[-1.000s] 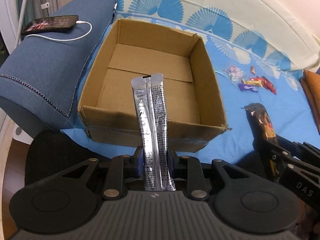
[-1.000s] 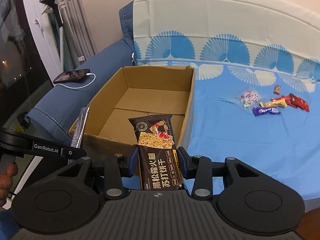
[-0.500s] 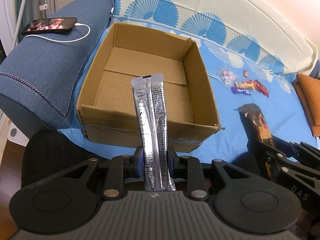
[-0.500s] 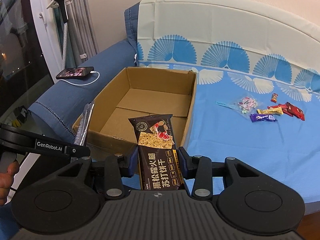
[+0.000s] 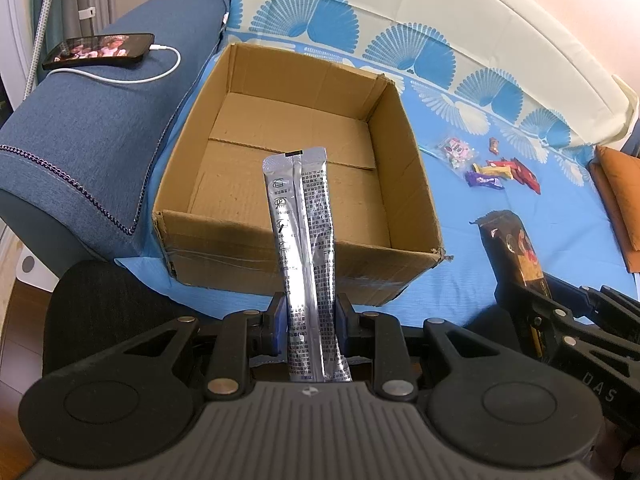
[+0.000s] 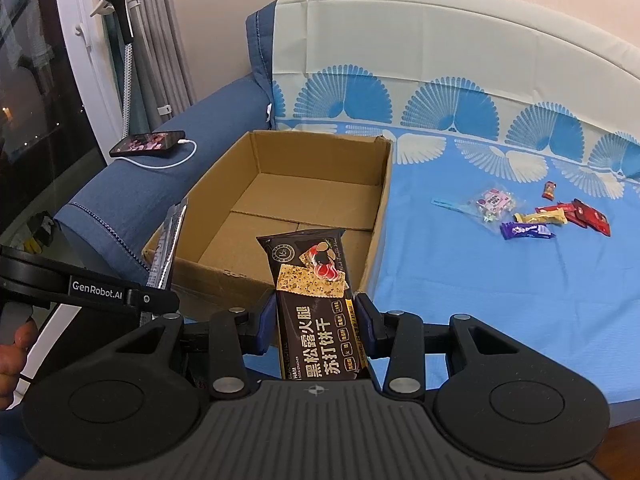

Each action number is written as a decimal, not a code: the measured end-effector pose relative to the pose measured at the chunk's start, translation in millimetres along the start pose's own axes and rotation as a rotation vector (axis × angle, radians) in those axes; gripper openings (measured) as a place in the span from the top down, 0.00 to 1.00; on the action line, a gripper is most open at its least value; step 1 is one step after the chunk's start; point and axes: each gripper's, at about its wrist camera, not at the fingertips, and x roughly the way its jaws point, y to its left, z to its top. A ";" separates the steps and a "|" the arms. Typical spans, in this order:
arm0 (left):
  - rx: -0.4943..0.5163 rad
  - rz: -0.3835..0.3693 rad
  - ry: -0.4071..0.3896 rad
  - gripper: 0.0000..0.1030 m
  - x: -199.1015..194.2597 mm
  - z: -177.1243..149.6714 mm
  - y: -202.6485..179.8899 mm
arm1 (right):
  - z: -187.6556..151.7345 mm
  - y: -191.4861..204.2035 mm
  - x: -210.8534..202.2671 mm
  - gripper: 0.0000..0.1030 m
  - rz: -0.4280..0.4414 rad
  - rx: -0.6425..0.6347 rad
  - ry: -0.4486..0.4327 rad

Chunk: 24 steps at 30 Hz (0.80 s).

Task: Organize snacks
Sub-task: 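Carry the silver pack and biscuit bar over the cardboard box with both tools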

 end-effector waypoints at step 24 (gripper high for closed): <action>-0.024 0.010 -0.079 0.74 11.7 53.6 20.3 | 34.4 10.8 42.3 0.58 -0.052 -0.049 0.019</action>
